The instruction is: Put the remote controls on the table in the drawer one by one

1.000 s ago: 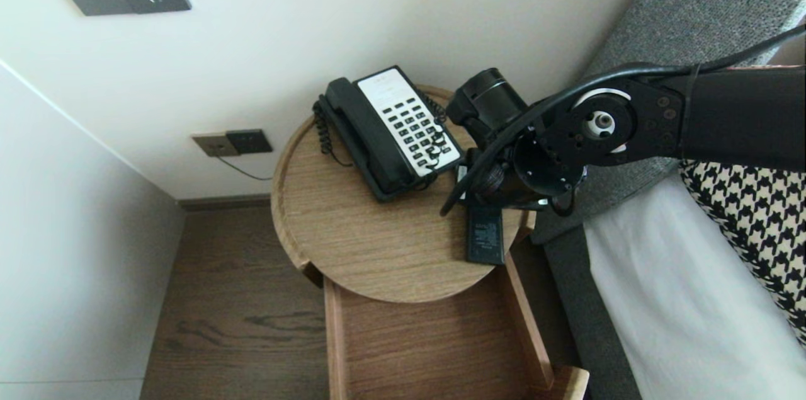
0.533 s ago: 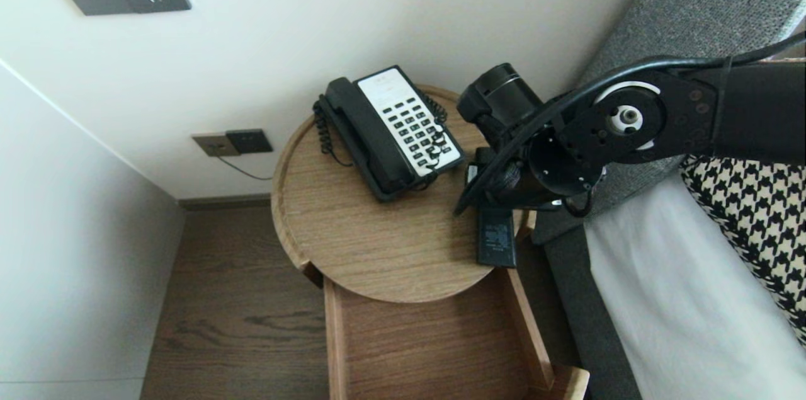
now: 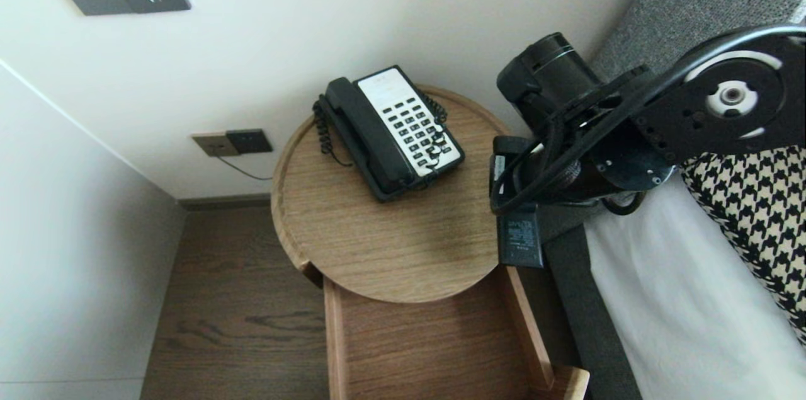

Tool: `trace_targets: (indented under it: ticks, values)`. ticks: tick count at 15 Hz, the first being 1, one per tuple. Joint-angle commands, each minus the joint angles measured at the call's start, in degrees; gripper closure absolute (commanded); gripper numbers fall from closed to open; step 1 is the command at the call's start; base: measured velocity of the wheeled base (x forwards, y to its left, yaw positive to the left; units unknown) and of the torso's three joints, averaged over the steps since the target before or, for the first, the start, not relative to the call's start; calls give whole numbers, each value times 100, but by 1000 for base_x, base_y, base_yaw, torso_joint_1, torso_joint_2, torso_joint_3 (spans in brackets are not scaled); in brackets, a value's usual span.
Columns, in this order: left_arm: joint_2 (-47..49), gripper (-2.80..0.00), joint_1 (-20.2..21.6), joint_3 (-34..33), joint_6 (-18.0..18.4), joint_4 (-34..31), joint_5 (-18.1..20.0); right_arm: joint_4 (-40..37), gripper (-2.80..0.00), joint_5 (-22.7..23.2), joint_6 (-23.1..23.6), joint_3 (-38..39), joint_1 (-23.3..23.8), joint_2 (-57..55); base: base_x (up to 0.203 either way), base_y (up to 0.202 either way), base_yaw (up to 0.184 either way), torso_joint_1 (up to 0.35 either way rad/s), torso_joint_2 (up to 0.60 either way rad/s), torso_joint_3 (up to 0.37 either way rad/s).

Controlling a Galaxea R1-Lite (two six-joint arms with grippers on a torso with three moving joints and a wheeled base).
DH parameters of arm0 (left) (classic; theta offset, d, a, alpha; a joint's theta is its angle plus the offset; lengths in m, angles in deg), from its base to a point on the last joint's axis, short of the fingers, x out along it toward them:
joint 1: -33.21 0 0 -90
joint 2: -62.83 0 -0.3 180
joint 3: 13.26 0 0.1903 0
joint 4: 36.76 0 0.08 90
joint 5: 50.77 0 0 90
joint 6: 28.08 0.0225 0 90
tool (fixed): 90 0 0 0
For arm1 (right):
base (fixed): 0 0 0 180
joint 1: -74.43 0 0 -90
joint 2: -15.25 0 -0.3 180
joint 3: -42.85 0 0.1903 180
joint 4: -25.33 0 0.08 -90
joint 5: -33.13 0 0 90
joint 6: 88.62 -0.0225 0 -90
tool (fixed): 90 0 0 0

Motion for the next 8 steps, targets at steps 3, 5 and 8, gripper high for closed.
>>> trace_targets:
  ticks: [3, 5, 8]
  values:
    - [0, 0, 1, 0, 2, 4, -3, 19, 0, 23, 134, 545, -317, 673, 0, 0, 0, 0, 0, 0]
    - [0, 0, 1, 0, 2, 4, -3, 33, 0, 35, 291, 827, -698, 908, 0, 0, 0, 0, 0, 0]
    - [0, 0, 1, 0, 2, 4, -3, 33, 0, 317, 344, 1099, -1161, 1195, 0, 0, 0, 0, 0, 0]
